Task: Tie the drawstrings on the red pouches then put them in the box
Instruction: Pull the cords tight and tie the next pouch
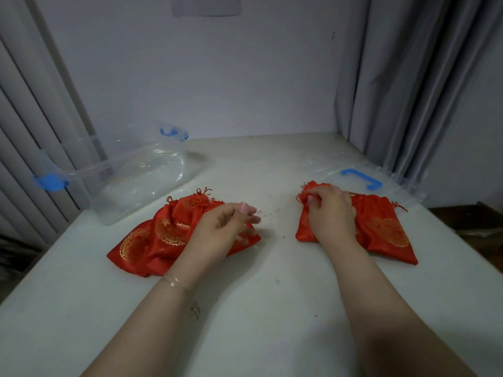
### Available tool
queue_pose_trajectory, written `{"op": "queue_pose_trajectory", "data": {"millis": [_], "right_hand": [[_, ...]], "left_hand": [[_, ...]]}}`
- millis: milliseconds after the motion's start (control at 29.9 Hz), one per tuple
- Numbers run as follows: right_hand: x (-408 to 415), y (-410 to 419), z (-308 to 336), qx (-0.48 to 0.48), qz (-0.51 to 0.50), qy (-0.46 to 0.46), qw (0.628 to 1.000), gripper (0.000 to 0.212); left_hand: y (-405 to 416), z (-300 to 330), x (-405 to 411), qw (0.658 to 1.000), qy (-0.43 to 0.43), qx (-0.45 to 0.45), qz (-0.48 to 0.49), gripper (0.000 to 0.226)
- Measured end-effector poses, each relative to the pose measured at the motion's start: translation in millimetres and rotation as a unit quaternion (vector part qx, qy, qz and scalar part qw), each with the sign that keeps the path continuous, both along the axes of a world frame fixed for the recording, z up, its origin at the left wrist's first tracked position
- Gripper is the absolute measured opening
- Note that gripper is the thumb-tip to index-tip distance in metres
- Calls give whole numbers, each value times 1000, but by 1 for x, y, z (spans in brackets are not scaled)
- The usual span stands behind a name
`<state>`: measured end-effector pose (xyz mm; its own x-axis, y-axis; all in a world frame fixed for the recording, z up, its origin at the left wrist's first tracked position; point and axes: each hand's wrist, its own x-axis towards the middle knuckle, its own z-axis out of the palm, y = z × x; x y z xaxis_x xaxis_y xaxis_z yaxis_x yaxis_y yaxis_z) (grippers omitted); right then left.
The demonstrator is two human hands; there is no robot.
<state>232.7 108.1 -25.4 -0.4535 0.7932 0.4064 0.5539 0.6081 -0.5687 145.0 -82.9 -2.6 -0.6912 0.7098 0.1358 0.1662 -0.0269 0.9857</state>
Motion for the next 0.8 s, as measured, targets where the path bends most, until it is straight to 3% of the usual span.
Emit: {"op": "queue_pose_trajectory", "data": {"millis": [134, 268, 368, 468, 569, 669, 803], "right_hand": [[-7, -31, 10, 16, 210, 203, 956, 21], [-5, -69, 16, 18, 375, 204, 904, 19], [-5, -81, 14, -37, 441, 158, 883, 15], [-6, -84, 16, -80, 426, 199, 879, 28], [-8, -73, 18, -96, 352, 255, 896, 32], [-8, -61, 14, -163, 329, 218, 904, 38], [-8, -58, 10, -189, 318, 169, 914, 14]], "left_hand": [[12, -3, -5, 965, -257, -38, -31, 76], [6, -2, -14, 941, -331, 28, -58, 87], [-2, -2, -23, 934, -340, 111, -5, 53], [-4, -1, -25, 955, -263, 107, 84, 16], [-5, 1, -20, 976, -203, 64, 56, 19], [-7, 3, -14, 984, -175, 44, 3, 23], [-3, 3, -8, 984, -163, 65, 22, 19]]}}
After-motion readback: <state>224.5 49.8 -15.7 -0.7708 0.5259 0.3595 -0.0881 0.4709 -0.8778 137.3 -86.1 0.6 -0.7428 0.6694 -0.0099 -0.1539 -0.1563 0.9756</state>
